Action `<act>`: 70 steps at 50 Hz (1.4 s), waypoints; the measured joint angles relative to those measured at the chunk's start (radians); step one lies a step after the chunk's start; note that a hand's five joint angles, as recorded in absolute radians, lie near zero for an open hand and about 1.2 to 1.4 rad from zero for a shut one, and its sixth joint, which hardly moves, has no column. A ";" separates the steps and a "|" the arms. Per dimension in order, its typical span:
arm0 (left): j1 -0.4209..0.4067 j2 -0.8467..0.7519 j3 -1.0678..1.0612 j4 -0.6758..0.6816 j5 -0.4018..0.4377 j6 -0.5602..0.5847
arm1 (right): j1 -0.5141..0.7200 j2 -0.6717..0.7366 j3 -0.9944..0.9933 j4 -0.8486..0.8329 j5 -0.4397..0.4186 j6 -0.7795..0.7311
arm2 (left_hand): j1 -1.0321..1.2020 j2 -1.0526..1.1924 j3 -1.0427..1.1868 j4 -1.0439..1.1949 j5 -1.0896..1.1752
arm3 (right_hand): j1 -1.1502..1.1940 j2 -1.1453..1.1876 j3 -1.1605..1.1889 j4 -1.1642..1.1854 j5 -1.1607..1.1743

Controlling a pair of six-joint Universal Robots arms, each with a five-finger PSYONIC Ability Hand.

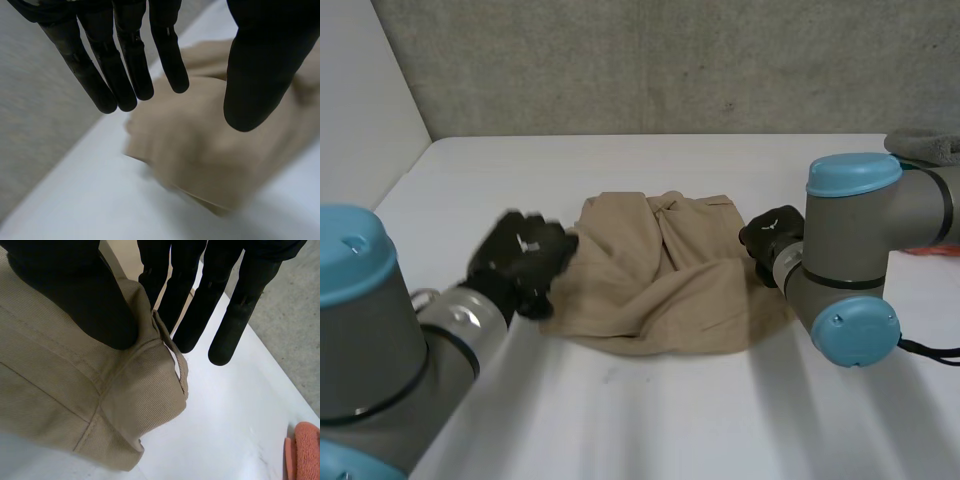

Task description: Fold the laundry.

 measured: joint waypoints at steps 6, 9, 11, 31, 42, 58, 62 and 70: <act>0.000 -0.083 -0.005 -0.038 0.014 -0.003 | 0.013 0.016 -0.011 0.025 0.011 0.000 | -0.207 -0.172 -0.161 -0.170 -0.165 | 0.000 0.000 0.000 0.000 0.000; 0.011 -0.124 0.013 -0.032 0.018 -0.004 | 0.019 0.017 -0.007 0.032 0.011 0.002 | -0.274 -0.234 -0.227 -0.237 -0.235 | 0.000 0.000 0.000 0.000 0.001; 0.032 -0.192 0.054 0.001 0.029 -0.006 | 0.025 0.013 0.007 0.037 0.010 0.003 | -0.283 -0.255 -0.250 -0.264 -0.266 | 0.000 0.000 0.000 0.000 0.003; 0.021 -0.358 0.188 -0.002 0.076 -0.014 | -0.025 -0.061 0.121 -0.001 -0.008 0.001 | -0.098 -0.086 -0.083 -0.082 -0.082 | 0.000 -0.001 0.001 0.000 0.004; -0.001 -0.270 0.118 -0.018 0.053 -0.035 | -0.024 -0.061 0.126 0.000 -0.010 -0.001 | -0.107 -0.092 -0.089 -0.097 -0.091 | 0.000 -0.001 0.001 0.000 0.004; -0.002 -0.379 0.197 -0.004 -0.011 -0.015 | -0.020 -0.082 0.142 0.009 -0.006 -0.001 | 0.387 0.441 0.436 0.441 0.418 | 0.000 -0.001 0.001 0.000 0.004; 0.005 -0.303 0.204 -0.006 -0.020 -0.030 | -0.027 -0.129 0.160 0.030 -0.009 -0.015 | 0.387 0.442 0.437 0.443 0.418 | 0.000 -0.001 0.001 0.000 0.004; 0.032 0.030 0.198 -0.066 0.015 -0.107 | -0.052 -0.351 0.199 0.148 -0.027 -0.129 | 0.387 0.442 0.438 0.444 0.422 | 0.000 -0.001 0.001 0.000 0.004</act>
